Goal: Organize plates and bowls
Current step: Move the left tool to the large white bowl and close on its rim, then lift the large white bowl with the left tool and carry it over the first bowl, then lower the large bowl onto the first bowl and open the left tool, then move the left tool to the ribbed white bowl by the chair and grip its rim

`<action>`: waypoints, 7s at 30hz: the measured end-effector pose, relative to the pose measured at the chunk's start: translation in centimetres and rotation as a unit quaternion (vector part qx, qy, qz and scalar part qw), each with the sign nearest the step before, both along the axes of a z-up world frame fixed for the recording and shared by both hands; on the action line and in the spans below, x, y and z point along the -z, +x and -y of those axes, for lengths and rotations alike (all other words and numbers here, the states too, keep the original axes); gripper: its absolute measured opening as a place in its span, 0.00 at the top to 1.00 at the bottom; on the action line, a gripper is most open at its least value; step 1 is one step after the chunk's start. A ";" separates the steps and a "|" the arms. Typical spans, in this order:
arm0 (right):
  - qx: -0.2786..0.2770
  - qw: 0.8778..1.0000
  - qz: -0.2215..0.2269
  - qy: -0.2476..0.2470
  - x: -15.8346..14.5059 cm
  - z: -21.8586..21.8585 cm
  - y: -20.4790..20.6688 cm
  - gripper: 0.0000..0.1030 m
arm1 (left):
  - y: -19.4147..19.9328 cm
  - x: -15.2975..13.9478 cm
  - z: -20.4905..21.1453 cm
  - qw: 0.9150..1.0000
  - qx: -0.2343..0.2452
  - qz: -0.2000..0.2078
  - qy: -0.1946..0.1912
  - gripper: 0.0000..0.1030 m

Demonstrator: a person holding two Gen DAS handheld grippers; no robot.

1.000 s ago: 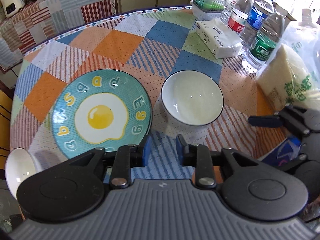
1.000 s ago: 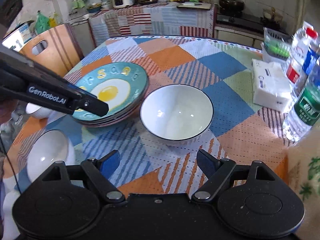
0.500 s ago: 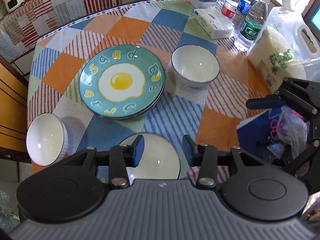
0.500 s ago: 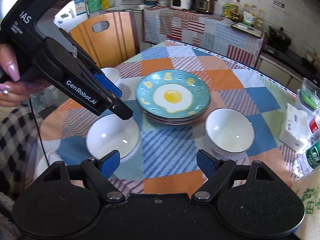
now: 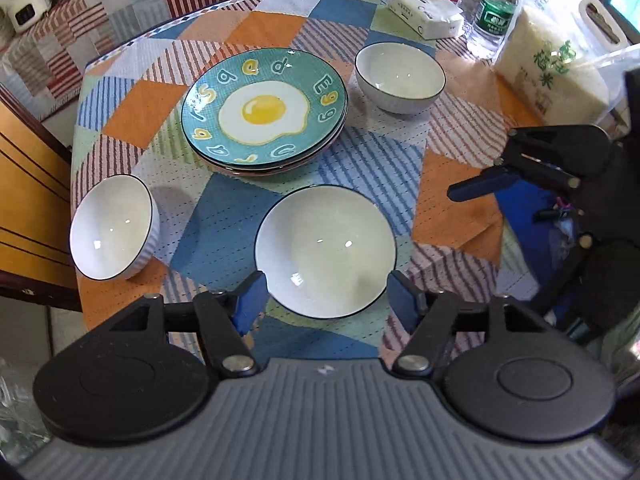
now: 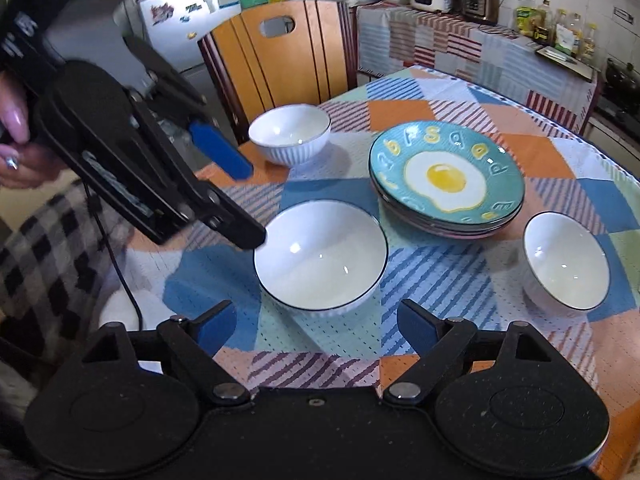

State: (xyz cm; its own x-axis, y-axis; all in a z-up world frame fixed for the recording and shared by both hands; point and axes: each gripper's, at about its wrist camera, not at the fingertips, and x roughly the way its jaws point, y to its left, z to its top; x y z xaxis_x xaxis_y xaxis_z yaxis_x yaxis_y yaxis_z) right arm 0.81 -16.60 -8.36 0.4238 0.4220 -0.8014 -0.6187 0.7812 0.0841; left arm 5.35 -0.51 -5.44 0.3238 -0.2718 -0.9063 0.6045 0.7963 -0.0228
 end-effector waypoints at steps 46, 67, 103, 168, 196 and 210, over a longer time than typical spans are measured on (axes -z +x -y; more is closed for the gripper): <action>0.032 0.999 0.031 0.008 8.1 -4.4 3.1 0.09 | 3.2 8.8 -1.1 0.997 -0.058 -0.049 -0.009 0.76; 0.069 0.994 0.081 -0.009 0.7 1.1 2.4 0.09 | 4.0 1.1 5.1 0.999 -0.005 -0.020 -0.025 0.76; 0.167 0.983 0.062 -0.040 1.6 12.9 12.9 0.09 | 16.6 4.8 19.0 0.998 -0.033 -0.046 -0.041 0.76; 0.134 0.989 0.055 -0.020 -8.6 1.3 3.5 0.09 | 5.8 -7.1 6.6 0.999 -0.026 0.037 -0.018 0.69; 0.000 0.998 0.064 -0.006 -3.7 -13.5 7.4 0.09 | 6.7 -1.2 -13.2 0.990 -0.140 0.005 -0.020 0.57; 0.020 0.996 0.083 0.023 4.1 -16.2 11.2 0.09 | 11.7 3.5 -17.4 0.981 -0.189 0.010 -0.045 0.52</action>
